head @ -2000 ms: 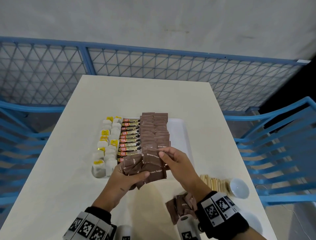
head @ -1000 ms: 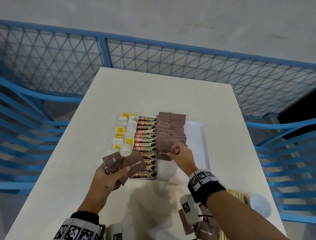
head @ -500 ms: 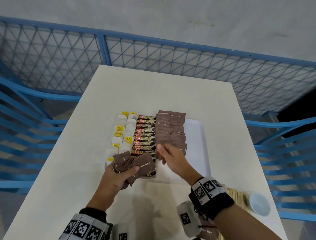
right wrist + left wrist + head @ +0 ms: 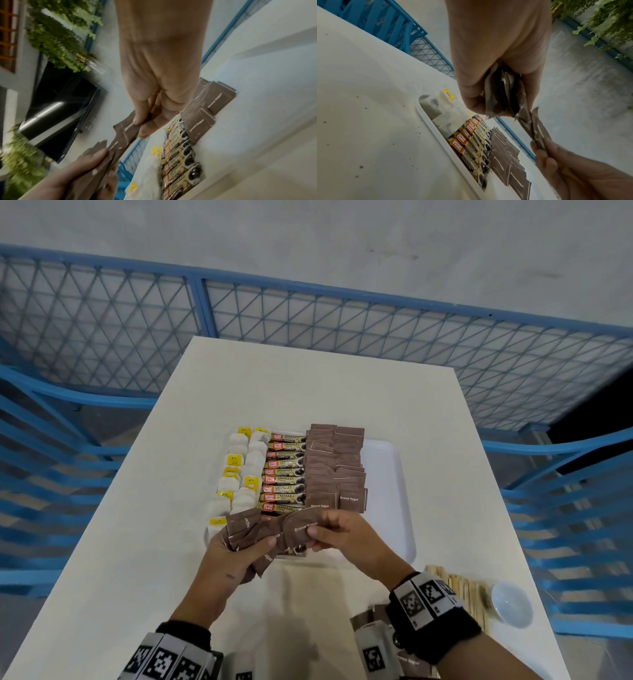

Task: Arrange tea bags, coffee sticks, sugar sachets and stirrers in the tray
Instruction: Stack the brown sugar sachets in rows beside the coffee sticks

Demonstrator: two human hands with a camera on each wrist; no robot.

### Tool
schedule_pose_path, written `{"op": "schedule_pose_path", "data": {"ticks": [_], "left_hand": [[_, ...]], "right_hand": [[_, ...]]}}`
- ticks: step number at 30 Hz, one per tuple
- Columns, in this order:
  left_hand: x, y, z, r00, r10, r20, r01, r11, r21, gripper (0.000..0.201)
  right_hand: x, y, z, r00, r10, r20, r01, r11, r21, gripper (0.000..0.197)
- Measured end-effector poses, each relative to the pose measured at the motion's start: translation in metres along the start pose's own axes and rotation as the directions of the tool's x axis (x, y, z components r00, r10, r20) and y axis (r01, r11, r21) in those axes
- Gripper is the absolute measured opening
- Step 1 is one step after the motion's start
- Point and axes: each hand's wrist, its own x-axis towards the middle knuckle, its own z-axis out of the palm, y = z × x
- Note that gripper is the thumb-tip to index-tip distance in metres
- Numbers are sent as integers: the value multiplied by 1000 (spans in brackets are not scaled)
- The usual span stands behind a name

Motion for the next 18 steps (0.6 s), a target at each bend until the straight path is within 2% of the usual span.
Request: {"op": "schedule_pose_path", "data": {"ticks": [3,5,8,9,11,18], "left_hand": [[-1,1,1,1000,8,-19,-8,1000,-16,19],[-3,2,1,1000,18,-16,-18,1000,-15,20],[-4,3,1,1000,15,-15,-15,999,-29,21],[-4,2,0,1000,13,-17,-14,999,-33,21],[-4,2,0,1000,8,-18,-9,999,-35,20],[-5,3,0,1000,11,-17,-12,1000,-26,20]], "right_hand": [[0,6,-17,990,-3,-139,16,996,89,18],[3,12,-33,961,24,-276,9,993,118,19],[9,25,-56,860,83,-504,-96,995,-1,7],[11,30,-62,824,88,-560,-139,989,-49,10],[14,37,-71,788,82,-610,-199,972,-126,17],[29,48,-76,763,-3,-647,-258,916,-308,23]]}}
